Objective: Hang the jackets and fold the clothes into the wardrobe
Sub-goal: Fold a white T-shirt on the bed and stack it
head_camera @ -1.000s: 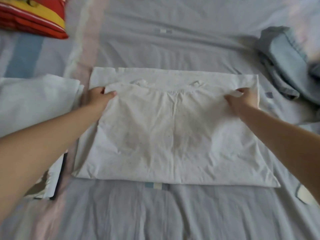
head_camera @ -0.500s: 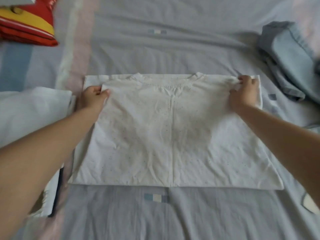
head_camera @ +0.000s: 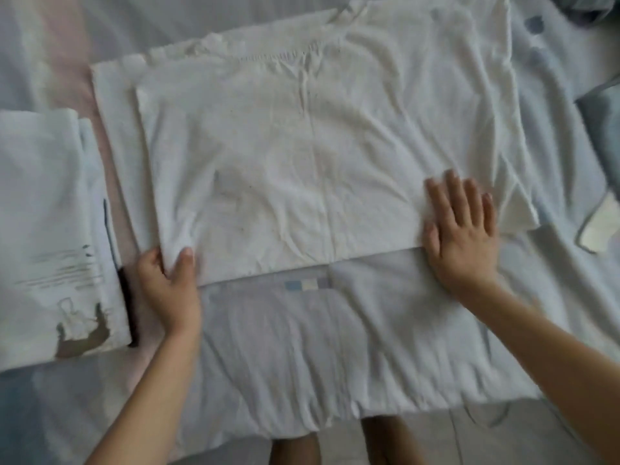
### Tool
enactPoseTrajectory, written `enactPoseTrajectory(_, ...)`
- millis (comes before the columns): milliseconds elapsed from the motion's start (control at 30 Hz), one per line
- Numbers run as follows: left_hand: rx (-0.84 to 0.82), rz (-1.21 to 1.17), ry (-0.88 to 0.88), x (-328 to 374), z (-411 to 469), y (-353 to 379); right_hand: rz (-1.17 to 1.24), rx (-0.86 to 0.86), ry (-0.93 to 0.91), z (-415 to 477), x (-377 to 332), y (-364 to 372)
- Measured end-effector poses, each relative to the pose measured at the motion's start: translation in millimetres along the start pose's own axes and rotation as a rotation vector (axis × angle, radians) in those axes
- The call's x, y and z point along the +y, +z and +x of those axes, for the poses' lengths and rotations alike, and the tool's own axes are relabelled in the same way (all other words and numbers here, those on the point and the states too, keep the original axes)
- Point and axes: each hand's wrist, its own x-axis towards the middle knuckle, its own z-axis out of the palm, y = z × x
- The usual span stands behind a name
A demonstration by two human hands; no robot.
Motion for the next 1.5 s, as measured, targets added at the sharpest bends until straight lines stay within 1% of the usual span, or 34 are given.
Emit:
enactPoseTrajectory(67, 0.104, -0.056, -0.049, 5, -13, 7, -0.009, -0.005, 0.050, -11, 0, 6)
enactPoseTrajectory(133, 0.227, -0.007, -0.140, 20, -21, 16, 0.010, 0.005, 0.074, -14, -1, 3)
enactPoseTrajectory(200, 0.272, 0.027, -0.224, 29, -16, 27, 0.096, 0.063, 0.186, -11, -1, 5)
enactPoseTrajectory(267, 0.243, 0.062, -0.268, 33, -13, 28, 0.224, 0.192, 0.421, -12, -4, -2)
enactPoseTrajectory(300, 0.207, 0.081, -0.273, 33, -10, 27, 0.286, 0.260, 0.561, -8, -7, -6)
enactPoseTrajectory(367, 0.104, 0.104, -0.254, 30, -6, 17, 0.368, 0.335, 0.820, 2, -14, -16)
enactPoseTrajectory(400, 0.041, 0.123, -0.238, 29, -3, 10, 0.385, 0.336, 0.908, 5, -17, -21)
enactPoseTrajectory(467, -0.078, 0.220, -0.219, 30, 2, 1, 0.364, 0.278, 1.005, 10, -14, -27)
enactPoseTrajectory(567, -0.164, 0.423, -0.256, 33, 3, -14, 0.341, 0.187, 1.056, 6, -1, -37)
enactPoseTrajectory(601, -0.167, 0.479, -0.294, 29, 1, -26, 0.395, 0.146, 1.042, 3, -4, -39)
enactPoseTrajectory(667, -0.166, 0.473, -0.322, 26, -6, -27, 0.513, 0.127, 1.028, -2, 2, -47)
enactPoseTrajectory(734, -0.092, 0.364, -0.387, 24, -13, -32, 0.599, 0.204, 1.059, -8, 6, -55)
enactPoseTrajectory(801, -0.033, 0.208, -0.478, 17, -19, -37, 0.713, 0.326, 1.177, -15, 12, -59)
enactPoseTrajectory(834, -0.026, 0.108, -0.509, 13, -17, -41, 0.823, 0.394, 1.260, -19, 17, -59)
enactPoseTrajectory(868, -0.012, -0.010, -0.526, 7, -14, -43, 0.965, 0.430, 1.330, -22, 22, -59)
enactPoseTrajectory(901, 0.008, -0.126, -0.539, 4, -10, -45, 1.076, 0.437, 1.357, -26, 29, -59)
enactPoseTrajectory(968, -0.007, -0.325, -0.598, 0, 0, -47, 1.179, 0.372, 1.337, -34, 39, -57)
enactPoseTrajectory(1034, -0.056, -0.497, -0.713, 3, 8, -48, 1.297, 0.297, 1.282, -33, 33, -58)
enactPoseTrajectory(1101, -0.094, -0.582, -0.772, -1, 10, -47, 1.415, 0.251, 1.224, -28, 23, -58)
enactPoseTrajectory(1168, -0.123, -0.610, -0.803, -3, 11, -48, 1.493, 0.156, 1.185, -23, 9, -60)
enactPoseTrajectory(1201, -0.133, -0.624, -0.807, -4, 11, -48, 1.498, 0.125, 1.170, -18, 4, -61)
enactPoseTrajectory(1268, -0.100, -0.616, -0.784, -6, 13, -48, 1.456, 0.126, 1.235, -10, -3, -62)
enactPoseTrajectory(1335, -0.046, -0.588, -0.725, -4, 10, -48, 1.368, 0.193, 1.336, -2, -8, -68)
enactPoseTrajectory(1401, 0.025, -0.528, -0.644, -4, 9, -49, 1.296, 0.258, 1.376, 1, -12, -77)
enactPoseTrajectory(1435, 0.051, -0.494, -0.594, -2, 8, -51, 1.280, 0.343, 1.395, 0, -11, -78)
enactPoseTrajectory(1468, 0.058, -0.457, -0.541, -2, 8, -55, 1.257, 0.393, 1.379, -3, -18, -84)
enactPoseTrajectory(1502, 0.029, -0.391, -0.476, -6, 11, -60, 1.180, 0.404, 1.308, -2, -31, -88)
